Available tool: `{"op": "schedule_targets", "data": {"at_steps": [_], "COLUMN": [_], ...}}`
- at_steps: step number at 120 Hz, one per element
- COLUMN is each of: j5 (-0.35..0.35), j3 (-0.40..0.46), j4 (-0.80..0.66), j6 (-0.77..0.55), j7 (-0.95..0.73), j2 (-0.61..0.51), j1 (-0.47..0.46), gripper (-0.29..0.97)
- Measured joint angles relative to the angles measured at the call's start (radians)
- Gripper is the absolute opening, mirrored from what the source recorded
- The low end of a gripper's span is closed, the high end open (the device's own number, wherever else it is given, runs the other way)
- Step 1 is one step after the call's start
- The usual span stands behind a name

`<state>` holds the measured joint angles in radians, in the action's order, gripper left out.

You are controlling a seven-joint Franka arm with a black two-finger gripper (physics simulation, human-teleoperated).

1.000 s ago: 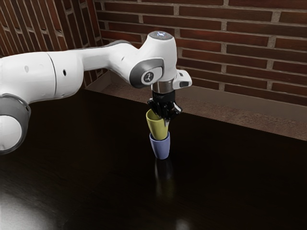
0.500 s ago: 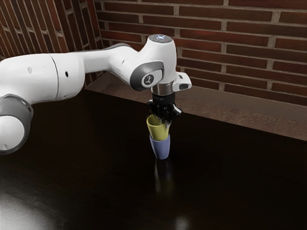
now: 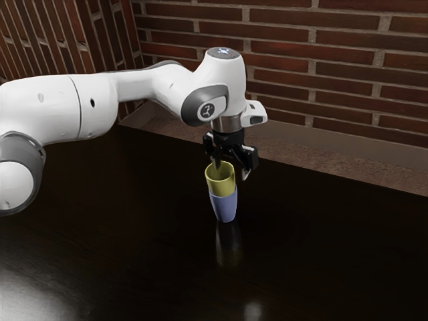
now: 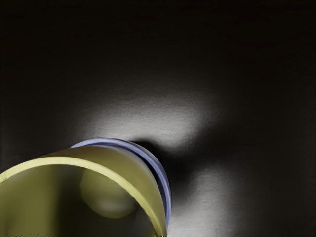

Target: Place the left cup onto the right cup

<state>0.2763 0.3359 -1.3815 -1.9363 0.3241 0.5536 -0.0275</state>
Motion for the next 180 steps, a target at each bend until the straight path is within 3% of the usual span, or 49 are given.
{"op": "schedule_targets", "data": {"at_steps": [55, 108, 180], "j5": [-0.014, -0.042, -0.081], "j3": [0.0, -0.003, -0.168], "j4": [-0.033, -0.035, -0.034], "j6": [0.019, 0.116, 0.307], "j7": [0.0, 0.002, -0.048], "j2": [-0.104, -0.237, -0.387], "j1": [-0.002, 0.001, 0.008], "gripper": [0.67, 0.68, 0.68]}}
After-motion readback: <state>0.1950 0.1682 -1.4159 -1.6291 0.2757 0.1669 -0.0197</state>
